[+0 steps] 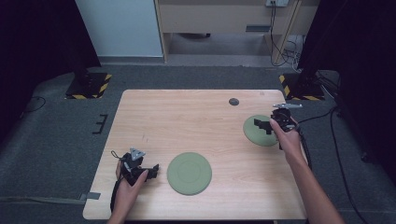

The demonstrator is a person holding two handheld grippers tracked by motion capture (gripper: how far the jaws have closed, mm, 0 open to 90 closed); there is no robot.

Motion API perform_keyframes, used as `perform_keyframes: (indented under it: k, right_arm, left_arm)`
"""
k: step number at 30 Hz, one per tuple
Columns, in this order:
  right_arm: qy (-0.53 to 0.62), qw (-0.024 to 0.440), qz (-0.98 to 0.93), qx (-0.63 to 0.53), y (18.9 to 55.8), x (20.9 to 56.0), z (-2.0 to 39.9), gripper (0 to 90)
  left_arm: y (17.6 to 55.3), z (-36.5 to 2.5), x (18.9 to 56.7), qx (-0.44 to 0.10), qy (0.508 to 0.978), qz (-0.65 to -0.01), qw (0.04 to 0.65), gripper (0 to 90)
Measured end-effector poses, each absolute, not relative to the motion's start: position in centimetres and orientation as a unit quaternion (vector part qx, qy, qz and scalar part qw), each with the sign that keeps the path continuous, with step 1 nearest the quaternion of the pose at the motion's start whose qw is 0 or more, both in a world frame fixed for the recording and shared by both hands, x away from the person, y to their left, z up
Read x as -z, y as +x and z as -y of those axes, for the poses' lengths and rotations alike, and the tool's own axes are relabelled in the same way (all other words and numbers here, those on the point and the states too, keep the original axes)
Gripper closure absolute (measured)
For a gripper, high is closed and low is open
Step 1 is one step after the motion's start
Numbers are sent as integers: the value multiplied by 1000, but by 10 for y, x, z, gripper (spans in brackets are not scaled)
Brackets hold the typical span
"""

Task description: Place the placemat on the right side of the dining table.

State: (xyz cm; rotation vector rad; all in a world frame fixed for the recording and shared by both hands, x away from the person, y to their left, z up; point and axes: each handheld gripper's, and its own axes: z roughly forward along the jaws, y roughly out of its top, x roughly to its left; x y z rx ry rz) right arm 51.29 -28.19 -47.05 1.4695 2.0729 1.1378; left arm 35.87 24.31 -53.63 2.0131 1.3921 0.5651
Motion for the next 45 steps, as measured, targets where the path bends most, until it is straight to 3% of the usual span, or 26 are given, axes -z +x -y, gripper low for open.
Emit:
perform_keyframes:
  k: [20,45]
  right_arm:
    - [448,217,-769,-401,485,471,232,131]
    - [420,167,-802,-390,434,503,204,126]
  left_arm:
    - [359,-243,536,-214,762,-527,310,0]
    - [358,-243,536,-214,762,-526,310,0]
